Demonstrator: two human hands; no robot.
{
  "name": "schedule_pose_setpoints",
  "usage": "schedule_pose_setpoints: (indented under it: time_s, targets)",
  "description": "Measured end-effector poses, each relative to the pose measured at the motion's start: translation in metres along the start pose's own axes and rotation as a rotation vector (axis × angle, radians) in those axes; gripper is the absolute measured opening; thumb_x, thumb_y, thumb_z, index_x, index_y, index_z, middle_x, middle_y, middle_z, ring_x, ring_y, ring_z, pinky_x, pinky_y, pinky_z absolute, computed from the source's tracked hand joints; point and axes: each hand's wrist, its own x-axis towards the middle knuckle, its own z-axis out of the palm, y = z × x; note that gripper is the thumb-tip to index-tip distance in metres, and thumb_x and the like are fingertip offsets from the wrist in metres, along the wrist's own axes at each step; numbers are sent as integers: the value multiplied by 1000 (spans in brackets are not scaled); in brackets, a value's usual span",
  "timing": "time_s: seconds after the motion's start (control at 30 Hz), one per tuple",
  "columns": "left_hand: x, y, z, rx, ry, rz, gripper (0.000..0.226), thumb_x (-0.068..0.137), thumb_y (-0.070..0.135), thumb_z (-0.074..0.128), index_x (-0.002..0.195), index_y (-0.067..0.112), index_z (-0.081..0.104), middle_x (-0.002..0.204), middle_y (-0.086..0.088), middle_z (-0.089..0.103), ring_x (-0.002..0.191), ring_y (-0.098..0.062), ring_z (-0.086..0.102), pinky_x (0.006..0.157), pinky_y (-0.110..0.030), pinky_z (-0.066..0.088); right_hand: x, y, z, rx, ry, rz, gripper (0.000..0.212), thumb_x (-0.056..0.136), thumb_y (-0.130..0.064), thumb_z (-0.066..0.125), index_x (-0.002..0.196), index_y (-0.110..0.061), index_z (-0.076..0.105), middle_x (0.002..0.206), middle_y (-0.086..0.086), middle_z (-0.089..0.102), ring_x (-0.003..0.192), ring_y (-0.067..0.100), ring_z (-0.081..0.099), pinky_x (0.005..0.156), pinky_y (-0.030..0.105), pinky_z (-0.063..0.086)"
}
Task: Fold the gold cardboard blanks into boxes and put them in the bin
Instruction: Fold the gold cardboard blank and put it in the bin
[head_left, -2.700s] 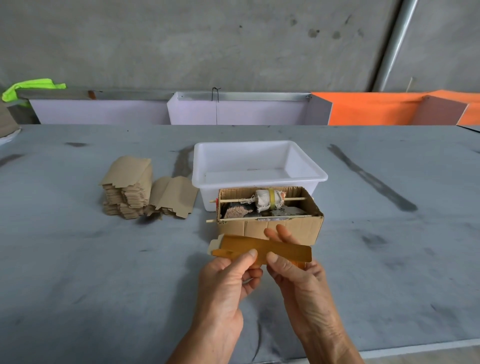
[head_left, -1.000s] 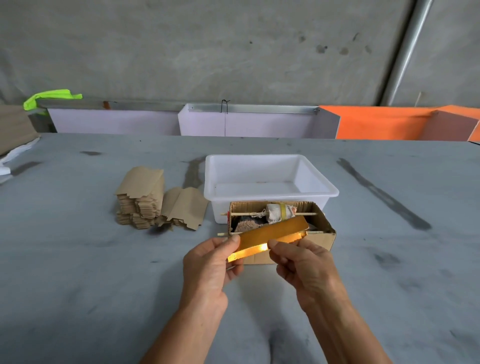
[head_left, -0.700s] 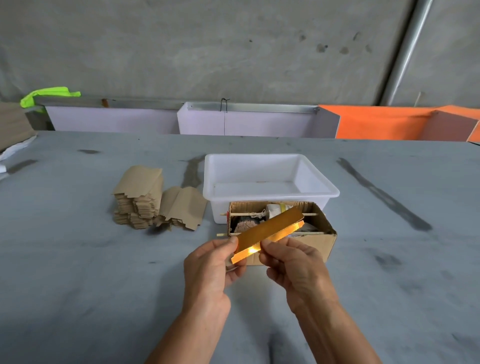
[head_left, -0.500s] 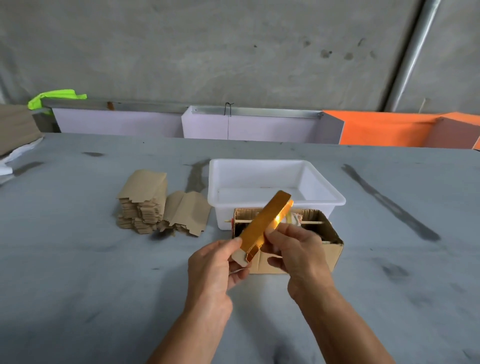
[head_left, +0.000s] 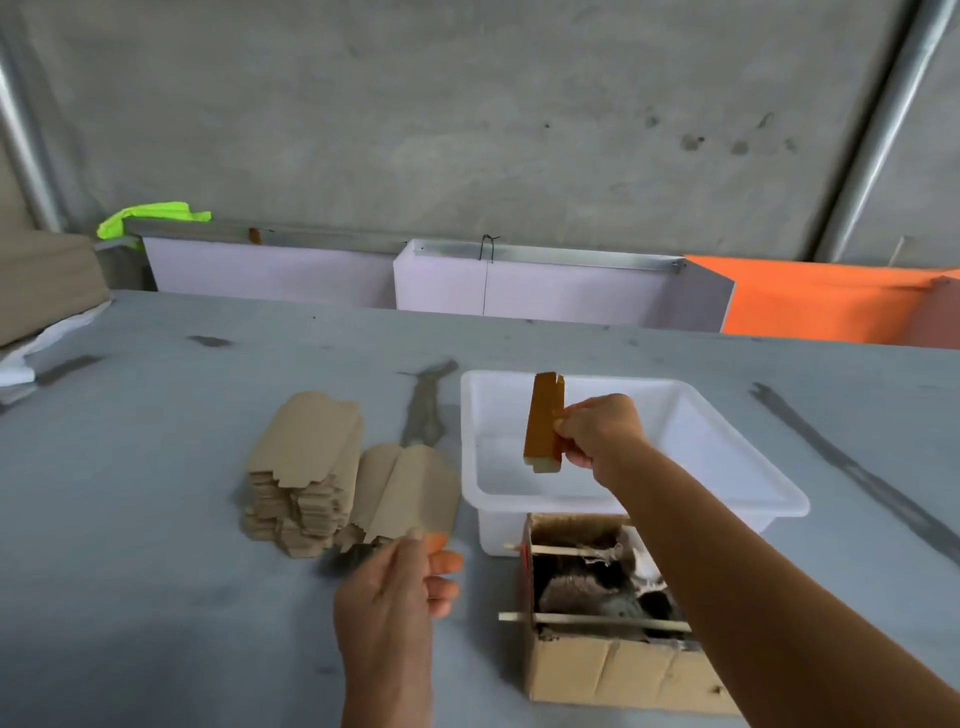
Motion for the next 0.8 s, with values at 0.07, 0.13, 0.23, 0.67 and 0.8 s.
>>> schedule_pose_setpoints:
  time_s: [0.07,0.13,0.23,0.67,0.8]
  targets:
    - [7,-6,-2,4,23,-16,31,95,8,48,70,6,66,51,-5,66,49,-19,50,52,-28,39,4,2,9,-230,-56,-27,7,88,-3,58,81,-1,58,68,11,58,63,24,59,64,31,52]
    - [12,-8,-5,0,40,-33,30,94,7,49,70,7,66,51,-5,65,48,-18,50,53,-28,40,-3,-2,17,-500,-37,-180,13,88,-13,58,81,-3,56,76,7,59,77,28,60,64,27,42]
    - [15,-8,-9,-34,77,-40,27,92,4,51,69,5,66,52,-7,64,48,-19,50,52,-28,42,-47,-16,35,-503,-37,-502,16,87,-16,58,97,-5,65,97,8,67,94,29,63,75,24,47]
    - [31,-17,-36,72,393,244,17,74,29,50,71,19,62,76,-10,66,84,-42,62,82,-57,50,-116,50,130,-1035,-236,-708,26,92,-1,47,116,2,55,116,22,57,107,33,53,82,36,44]
    - [30,-18,-35,48,374,236,16,73,31,48,68,23,61,68,-4,63,78,-44,62,77,-58,51,-117,64,133,-1068,-159,-901,23,96,-1,37,111,3,55,110,23,59,102,34,52,70,36,35]
